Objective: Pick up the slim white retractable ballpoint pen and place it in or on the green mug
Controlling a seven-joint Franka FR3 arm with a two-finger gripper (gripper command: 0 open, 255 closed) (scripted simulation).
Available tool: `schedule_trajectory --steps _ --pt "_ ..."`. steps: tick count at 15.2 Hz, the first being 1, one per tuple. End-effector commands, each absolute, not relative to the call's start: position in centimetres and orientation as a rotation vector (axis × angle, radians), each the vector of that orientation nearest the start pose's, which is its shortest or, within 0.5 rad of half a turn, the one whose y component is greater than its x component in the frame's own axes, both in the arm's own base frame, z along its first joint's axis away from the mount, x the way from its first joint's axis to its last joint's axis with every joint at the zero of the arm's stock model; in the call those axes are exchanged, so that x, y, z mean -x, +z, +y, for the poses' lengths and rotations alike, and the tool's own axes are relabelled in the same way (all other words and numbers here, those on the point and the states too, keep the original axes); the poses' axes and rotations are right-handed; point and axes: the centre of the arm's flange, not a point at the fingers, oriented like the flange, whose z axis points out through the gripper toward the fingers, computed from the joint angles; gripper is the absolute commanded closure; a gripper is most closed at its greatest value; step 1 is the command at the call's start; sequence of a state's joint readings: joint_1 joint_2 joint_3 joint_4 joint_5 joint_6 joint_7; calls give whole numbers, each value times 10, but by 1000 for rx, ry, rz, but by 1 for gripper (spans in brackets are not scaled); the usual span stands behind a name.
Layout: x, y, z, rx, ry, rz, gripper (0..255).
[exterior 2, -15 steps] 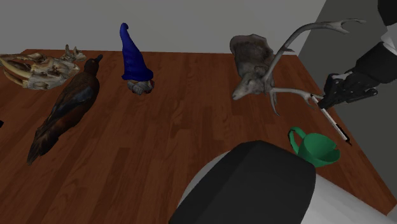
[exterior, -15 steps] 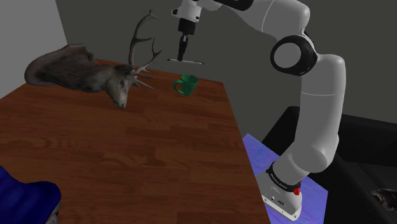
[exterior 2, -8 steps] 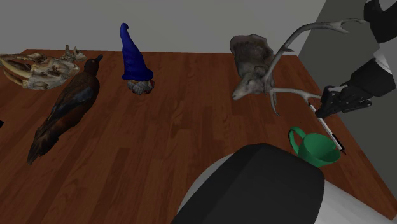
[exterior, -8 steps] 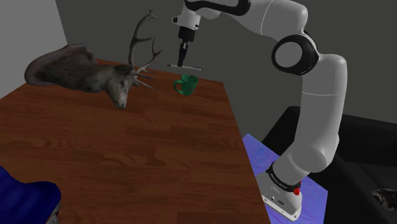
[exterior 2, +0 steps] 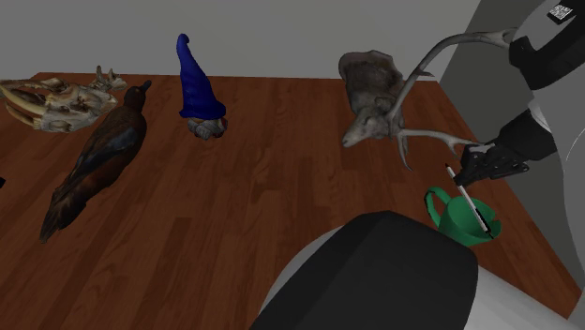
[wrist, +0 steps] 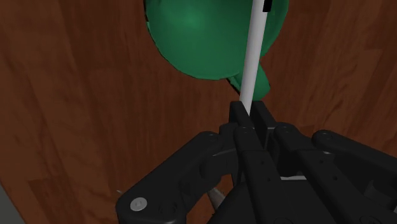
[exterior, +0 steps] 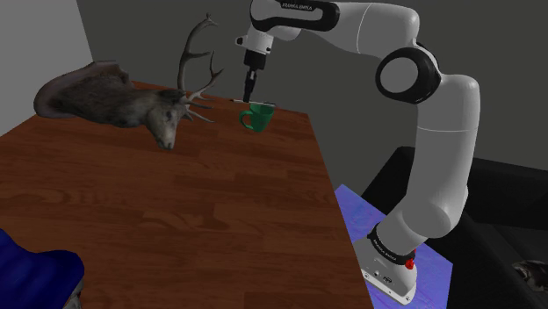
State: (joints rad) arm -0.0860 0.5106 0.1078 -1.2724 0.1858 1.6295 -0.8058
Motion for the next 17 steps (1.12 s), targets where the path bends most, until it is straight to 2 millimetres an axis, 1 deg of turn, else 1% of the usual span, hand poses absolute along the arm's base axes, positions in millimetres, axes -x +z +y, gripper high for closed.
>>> schedule_trajectory --steps 1,9,10,15,17 --pt "-690 439 18 2642 68 -1106 255" --pt "-690 439 18 2642 68 -1106 255" --pt "-690 439 18 2642 68 -1106 0" --pt "-690 439 18 2642 68 -1106 0" --pt "-694 465 12 2642 68 -1106 0"
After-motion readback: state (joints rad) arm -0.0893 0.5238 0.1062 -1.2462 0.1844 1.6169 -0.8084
